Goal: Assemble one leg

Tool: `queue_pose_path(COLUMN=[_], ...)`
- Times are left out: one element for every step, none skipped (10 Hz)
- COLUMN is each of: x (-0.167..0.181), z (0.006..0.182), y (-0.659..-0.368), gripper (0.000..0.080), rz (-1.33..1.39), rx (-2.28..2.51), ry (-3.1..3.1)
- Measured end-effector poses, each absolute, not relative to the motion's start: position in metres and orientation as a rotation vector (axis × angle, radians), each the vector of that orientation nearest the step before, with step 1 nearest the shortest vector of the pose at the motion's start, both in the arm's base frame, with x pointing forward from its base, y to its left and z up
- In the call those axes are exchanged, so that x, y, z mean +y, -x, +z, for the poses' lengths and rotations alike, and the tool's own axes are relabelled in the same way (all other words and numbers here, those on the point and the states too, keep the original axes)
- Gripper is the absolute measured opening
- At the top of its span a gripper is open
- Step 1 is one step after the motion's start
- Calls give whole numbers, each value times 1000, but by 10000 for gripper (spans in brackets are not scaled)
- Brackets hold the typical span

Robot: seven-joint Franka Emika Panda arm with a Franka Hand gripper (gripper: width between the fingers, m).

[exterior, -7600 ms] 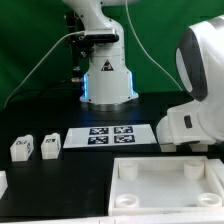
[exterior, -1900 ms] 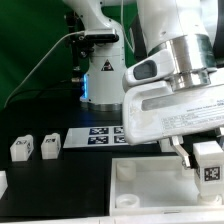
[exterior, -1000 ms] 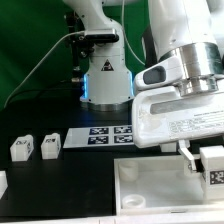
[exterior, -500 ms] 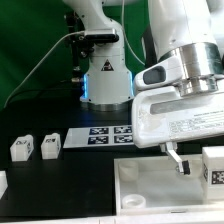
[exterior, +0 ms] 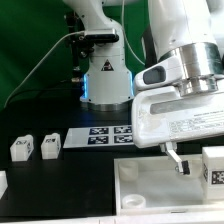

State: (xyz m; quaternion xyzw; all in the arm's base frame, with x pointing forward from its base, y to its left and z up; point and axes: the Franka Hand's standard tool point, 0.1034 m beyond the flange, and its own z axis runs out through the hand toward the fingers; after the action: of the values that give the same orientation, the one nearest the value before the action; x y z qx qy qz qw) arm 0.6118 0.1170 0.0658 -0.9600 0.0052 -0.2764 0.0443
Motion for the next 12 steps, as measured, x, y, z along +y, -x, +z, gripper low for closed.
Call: queue_pose_path(x=[117,116,115,113,114,116,121,125,125,126,126,126], z=[66,68,85,98,106,117,119,118,118,116,115,115], y=[-612,-612,-608,-606,-604,-607,-603,-600,-602,-608,-607,-604], gripper=[649,649,649,649,649,649,649,649,649,649,649,649], rz=[-845,-834,-746,-691,-608,-597,-475,-275,-87,15,103,186], rx=[16,18,33,33,38,54,66,61,48,32,28,24], ry=[2934,2935,2948,2954,2961,2954,2959,2972,2982,2983,2977,2968])
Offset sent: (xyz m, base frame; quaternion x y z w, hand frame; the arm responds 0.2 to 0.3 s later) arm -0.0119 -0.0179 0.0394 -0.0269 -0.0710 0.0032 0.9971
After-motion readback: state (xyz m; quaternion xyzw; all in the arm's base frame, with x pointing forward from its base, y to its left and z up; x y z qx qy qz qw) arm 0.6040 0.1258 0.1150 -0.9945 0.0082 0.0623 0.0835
